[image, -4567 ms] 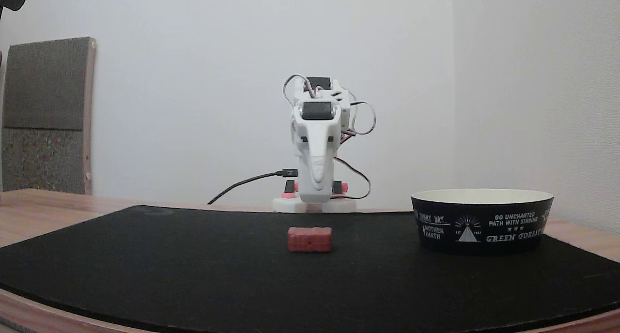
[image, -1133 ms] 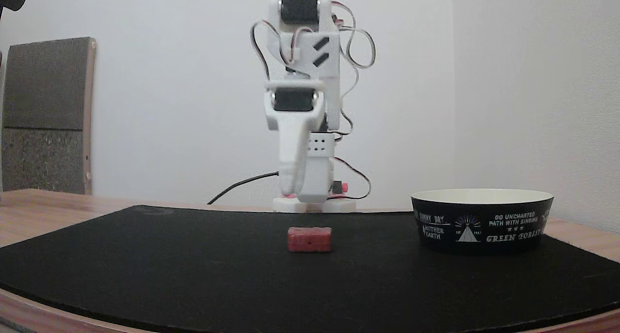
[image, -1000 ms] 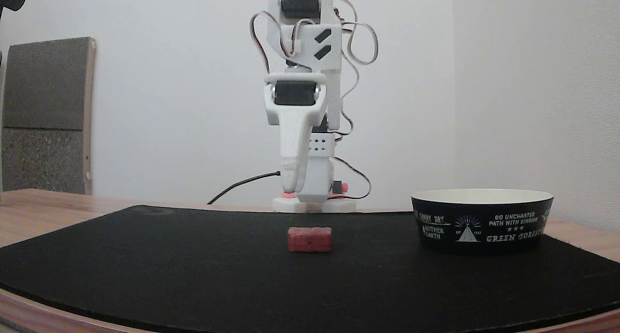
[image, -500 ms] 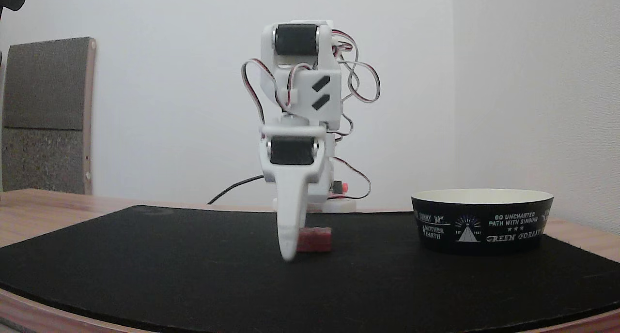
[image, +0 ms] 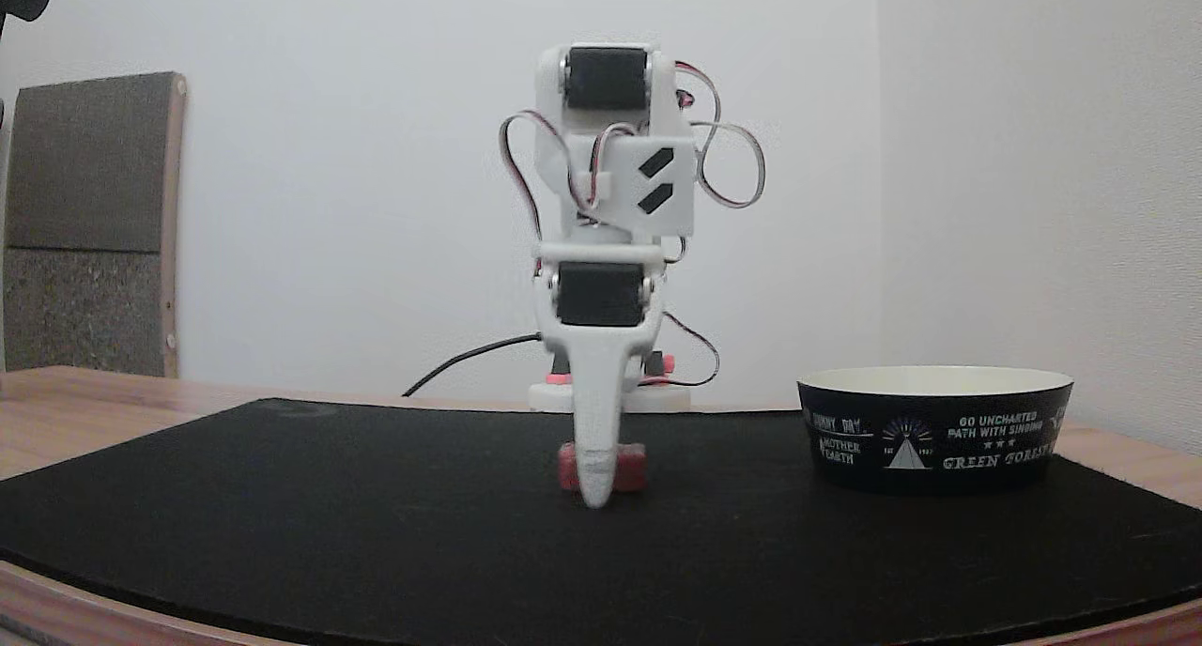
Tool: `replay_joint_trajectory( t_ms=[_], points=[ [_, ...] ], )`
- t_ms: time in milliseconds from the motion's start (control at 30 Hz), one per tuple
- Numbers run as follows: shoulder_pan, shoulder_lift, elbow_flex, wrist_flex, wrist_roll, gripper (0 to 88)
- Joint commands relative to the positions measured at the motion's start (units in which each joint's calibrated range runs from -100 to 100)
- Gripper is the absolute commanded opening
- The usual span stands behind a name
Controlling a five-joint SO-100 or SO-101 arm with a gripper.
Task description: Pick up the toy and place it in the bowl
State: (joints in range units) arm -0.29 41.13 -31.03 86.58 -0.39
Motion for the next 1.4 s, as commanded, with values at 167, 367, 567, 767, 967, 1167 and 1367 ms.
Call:
replay_joint_trajectory(
  t_ms=[167,367,567,767,967,1167,1367],
  points=[
    [-0.1,0.3,1.1,0.6,-0.2,3.7],
    [-1.0,-1.3,-3.4,0.5,0.3,3.8],
    [-6.9,-5.5,-18.0,3.9,0.3,3.9],
    [-17.7,-12.2,-21.0,4.0,-0.1,4.0],
    [-24.2,-14.7,-20.9,3.9,-0.1,4.1],
    [-26.1,-14.1,-15.6,2.6,-0.2,4.2],
    [-25.4,-14.2,-7.5,0.2,-0.2,18.9]
  ],
)
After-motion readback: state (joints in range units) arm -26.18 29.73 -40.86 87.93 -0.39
